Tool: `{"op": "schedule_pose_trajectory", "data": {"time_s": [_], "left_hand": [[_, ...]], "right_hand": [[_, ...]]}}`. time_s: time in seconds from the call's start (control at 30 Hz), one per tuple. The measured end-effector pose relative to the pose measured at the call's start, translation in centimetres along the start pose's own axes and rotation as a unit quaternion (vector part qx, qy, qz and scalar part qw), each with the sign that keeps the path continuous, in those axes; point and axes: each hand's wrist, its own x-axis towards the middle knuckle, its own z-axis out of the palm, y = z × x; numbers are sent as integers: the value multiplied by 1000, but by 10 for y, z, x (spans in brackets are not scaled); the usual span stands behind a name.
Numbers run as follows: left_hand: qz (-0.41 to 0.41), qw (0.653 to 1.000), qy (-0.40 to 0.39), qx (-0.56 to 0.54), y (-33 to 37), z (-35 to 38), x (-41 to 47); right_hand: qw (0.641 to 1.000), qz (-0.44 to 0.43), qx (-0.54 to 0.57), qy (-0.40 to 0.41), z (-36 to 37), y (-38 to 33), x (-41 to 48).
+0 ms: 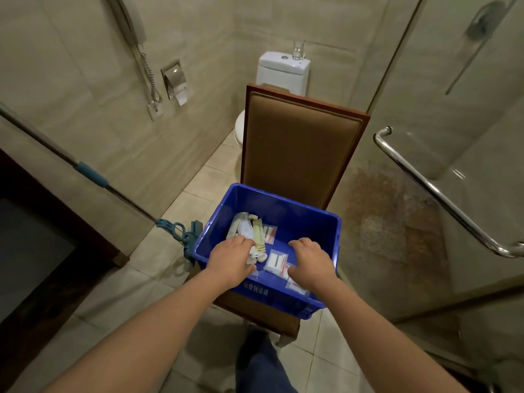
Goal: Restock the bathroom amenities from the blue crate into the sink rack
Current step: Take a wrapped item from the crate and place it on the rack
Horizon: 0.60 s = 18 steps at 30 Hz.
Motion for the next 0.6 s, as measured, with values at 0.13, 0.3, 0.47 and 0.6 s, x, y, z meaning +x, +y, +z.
{"op": "schedule_pose_trajectory", "data": {"time_s": [0.13, 0.3, 0.47, 0.6], "left_hand": [[4, 999, -35, 2, -13, 10, 41], [6, 996, -94, 1, -26, 30, 97], [12, 987, -160, 8, -38, 55, 156], [18, 980, -200, 8, -45, 84, 198]], "right_hand": [[999, 20, 12, -36, 12, 10, 38], [995, 51, 33, -82, 35, 26, 84], [987, 80, 50, -131, 63, 42, 129], [978, 100, 68, -170, 89, 56, 159]]}}
